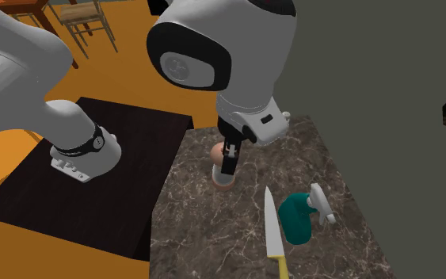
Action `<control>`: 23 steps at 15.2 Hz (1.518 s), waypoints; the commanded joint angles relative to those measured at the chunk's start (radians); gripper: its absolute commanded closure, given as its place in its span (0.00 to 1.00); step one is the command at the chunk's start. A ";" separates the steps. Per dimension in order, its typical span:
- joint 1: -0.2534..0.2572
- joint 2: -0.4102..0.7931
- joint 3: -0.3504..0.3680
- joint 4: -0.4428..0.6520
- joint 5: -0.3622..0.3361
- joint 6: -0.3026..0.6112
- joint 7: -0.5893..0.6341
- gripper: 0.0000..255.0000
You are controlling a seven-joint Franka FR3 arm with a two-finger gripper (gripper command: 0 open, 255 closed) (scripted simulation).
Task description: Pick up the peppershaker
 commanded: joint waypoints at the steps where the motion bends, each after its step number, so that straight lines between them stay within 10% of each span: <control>1: 0.000 0.013 0.000 -0.009 0.000 0.023 0.001 0.00; 2: 0.000 0.013 0.000 -0.009 0.000 0.023 0.001 0.00; 3: 0.001 0.016 0.001 -0.007 0.000 0.023 0.001 1.00; 23: 0.001 -0.082 0.000 0.054 0.002 -0.136 -0.001 1.00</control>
